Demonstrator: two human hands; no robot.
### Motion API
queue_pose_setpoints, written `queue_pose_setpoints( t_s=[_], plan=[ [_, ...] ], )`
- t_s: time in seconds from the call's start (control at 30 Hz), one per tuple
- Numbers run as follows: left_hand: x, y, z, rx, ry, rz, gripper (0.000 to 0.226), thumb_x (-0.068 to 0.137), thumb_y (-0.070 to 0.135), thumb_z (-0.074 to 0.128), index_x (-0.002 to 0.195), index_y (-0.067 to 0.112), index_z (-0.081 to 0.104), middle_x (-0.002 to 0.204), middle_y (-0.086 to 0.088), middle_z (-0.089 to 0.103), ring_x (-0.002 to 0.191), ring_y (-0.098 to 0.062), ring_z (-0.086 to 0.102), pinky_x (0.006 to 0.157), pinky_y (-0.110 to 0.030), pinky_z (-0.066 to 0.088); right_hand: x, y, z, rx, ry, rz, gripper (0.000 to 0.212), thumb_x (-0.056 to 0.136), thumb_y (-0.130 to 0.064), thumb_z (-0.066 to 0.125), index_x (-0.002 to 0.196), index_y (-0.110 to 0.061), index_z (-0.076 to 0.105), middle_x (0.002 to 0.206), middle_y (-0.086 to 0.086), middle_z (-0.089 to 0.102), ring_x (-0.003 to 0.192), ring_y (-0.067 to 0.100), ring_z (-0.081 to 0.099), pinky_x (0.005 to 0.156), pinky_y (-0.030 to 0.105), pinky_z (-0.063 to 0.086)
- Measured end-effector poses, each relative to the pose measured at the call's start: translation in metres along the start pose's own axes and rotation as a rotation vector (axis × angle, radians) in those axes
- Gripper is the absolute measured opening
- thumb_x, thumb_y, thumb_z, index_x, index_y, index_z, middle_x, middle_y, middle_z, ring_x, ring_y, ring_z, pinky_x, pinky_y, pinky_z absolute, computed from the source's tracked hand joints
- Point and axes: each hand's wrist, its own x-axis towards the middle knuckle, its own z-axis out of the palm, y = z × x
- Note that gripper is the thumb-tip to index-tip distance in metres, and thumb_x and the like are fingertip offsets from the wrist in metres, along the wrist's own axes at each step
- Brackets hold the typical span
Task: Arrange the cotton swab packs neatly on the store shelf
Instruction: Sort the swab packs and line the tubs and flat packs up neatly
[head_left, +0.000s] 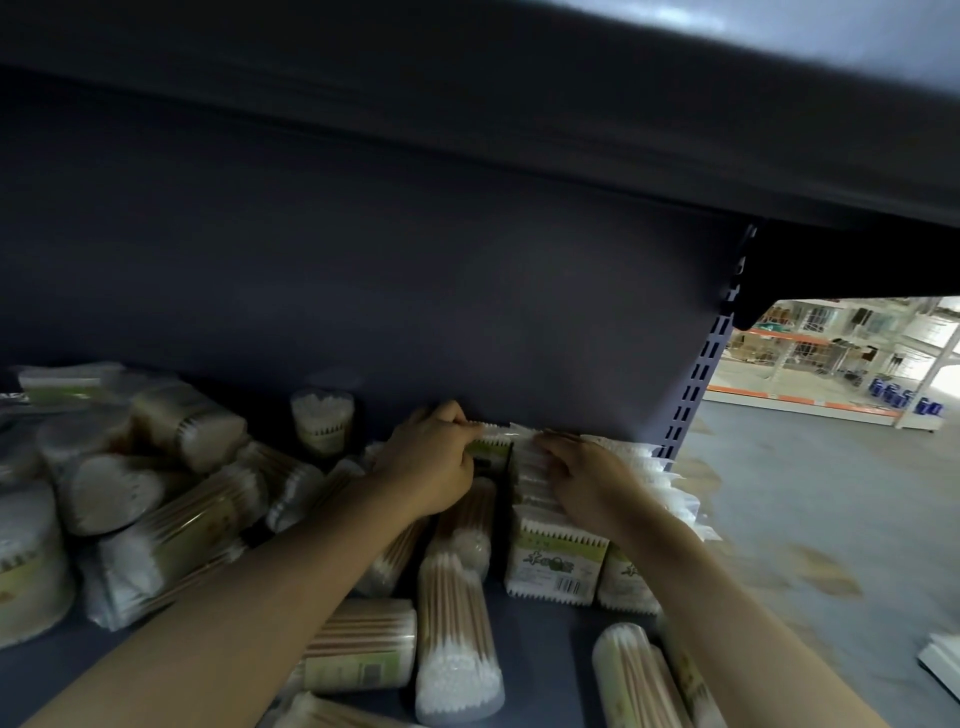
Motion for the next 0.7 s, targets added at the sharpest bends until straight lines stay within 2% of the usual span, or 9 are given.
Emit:
queue_pose_setpoints(
  t_s=[0.1,0.2,0.33,0.53,0.7],
  plan=[
    [-0.001,0.004,0.000,0.096,0.003,0.001,0.045,0.095,0.020,0.037,0.139,0.028,0.041,0.130,0.005,0.040,0.120,-0.022,0.031,0.102,-0.034,0.028,0.000,0.000,0.000,-0.012,0.002,-0.006,0.042,0.096,-0.012,0.037,0.136,-0.020,0.045,0.144,0.001,0.042,0.130,0.023,0.038,0.099,0.023,0.031],
    [0.000,0.006,0.000,0.109,-0.019,-0.005,0.045,0.095,0.022,0.037,0.139,0.028,0.040,0.132,0.004,0.039,0.122,-0.022,0.028,0.103,-0.035,0.025,0.001,0.000,0.001,-0.017,0.000,-0.006,0.041,0.096,-0.012,0.037,0.136,-0.020,0.045,0.144,0.000,0.042,0.130,0.023,0.039,0.099,0.023,0.031],
    [0.000,0.006,-0.003,0.070,-0.022,-0.030,0.043,0.096,0.022,0.037,0.139,0.029,0.041,0.135,0.006,0.039,0.122,-0.022,0.029,0.103,-0.035,0.027,0.001,0.001,0.002,-0.027,0.004,-0.008,0.041,0.095,-0.012,0.038,0.135,-0.019,0.046,0.143,0.000,0.043,0.129,0.023,0.039,0.100,0.024,0.031],
    [-0.011,0.000,-0.015,0.028,0.044,-0.054,0.046,0.096,0.022,0.040,0.141,0.027,0.036,0.141,0.004,0.034,0.125,-0.023,0.031,0.105,-0.034,0.031,0.001,-0.005,-0.004,-0.026,0.097,-0.025,0.040,0.092,-0.007,0.044,0.130,-0.014,0.050,0.136,0.007,0.049,0.120,0.027,0.048,0.089,0.026,0.038],
    [-0.029,-0.012,-0.026,0.020,0.161,-0.109,0.039,0.092,0.022,0.047,0.131,0.020,0.051,0.132,-0.002,0.047,0.121,-0.025,0.041,0.098,-0.037,0.039,-0.005,-0.016,-0.013,0.059,0.196,-0.062,0.035,0.093,-0.009,0.045,0.126,-0.017,0.055,0.133,0.001,0.051,0.116,0.022,0.050,0.083,0.022,0.036]
  ],
)
